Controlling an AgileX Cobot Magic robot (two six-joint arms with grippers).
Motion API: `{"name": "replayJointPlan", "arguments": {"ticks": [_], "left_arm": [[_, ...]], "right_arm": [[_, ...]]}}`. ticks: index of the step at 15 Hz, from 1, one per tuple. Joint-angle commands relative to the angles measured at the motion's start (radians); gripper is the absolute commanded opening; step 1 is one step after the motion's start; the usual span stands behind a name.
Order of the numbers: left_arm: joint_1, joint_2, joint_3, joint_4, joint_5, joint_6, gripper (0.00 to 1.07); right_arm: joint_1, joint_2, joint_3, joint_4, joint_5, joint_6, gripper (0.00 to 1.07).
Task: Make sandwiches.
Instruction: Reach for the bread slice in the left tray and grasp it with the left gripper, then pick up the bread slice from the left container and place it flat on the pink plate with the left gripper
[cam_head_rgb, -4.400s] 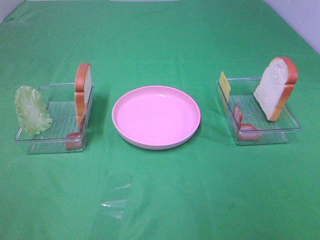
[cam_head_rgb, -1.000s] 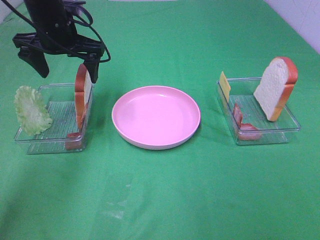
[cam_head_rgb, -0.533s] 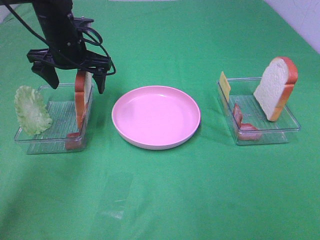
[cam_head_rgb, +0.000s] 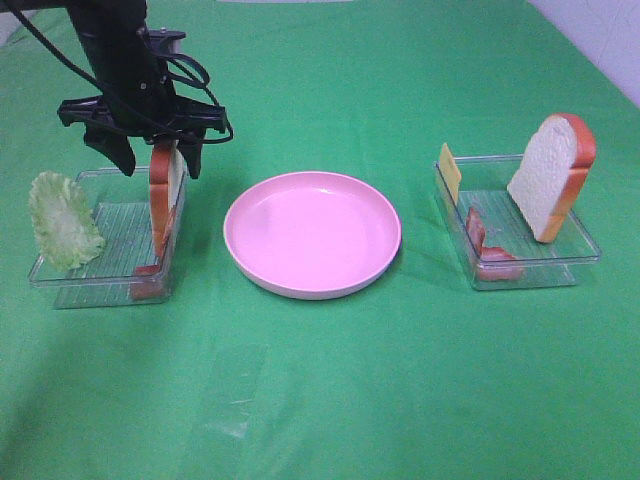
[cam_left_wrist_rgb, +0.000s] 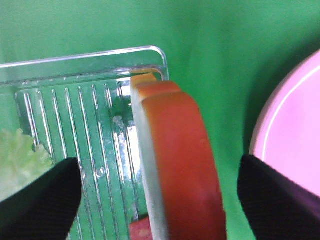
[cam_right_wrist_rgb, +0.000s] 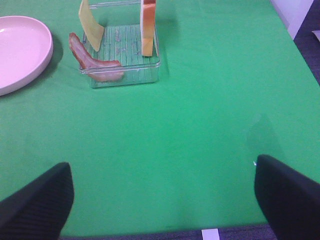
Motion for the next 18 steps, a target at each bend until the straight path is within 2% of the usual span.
{"name": "replayJointPlan", "arguments": {"ticks": [1, 5, 6, 12, 18], "left_arm": [[-0.005, 0.001, -0.005, -0.013, 0.031, -0.010, 0.45], [-0.005, -0.001, -0.005, -0.013, 0.027, -0.010, 0.20], [-0.005, -0.004, -0.005, -0.012, 0.030, -0.010, 0.10], [-0.005, -0.030, -0.007, -0.012, 0.043, -0.011, 0.07], [-0.005, -0.040, -0.007, 0.018, 0.193, -0.010, 0.07]], "right_arm": [[-0.004, -0.026, 0.006, -0.010, 0.000, 0.007, 0.96], [-0.004, -0.026, 0.006, -0.010, 0.000, 0.007, 0.96], [-0.004, -0.026, 0.006, -0.010, 0.000, 0.007, 0.96], [-0.004, -0.026, 0.006, -0.010, 0.000, 0.007, 0.96], [-0.004, -0.026, 0.006, -0.010, 0.000, 0.007, 0.96]]}}
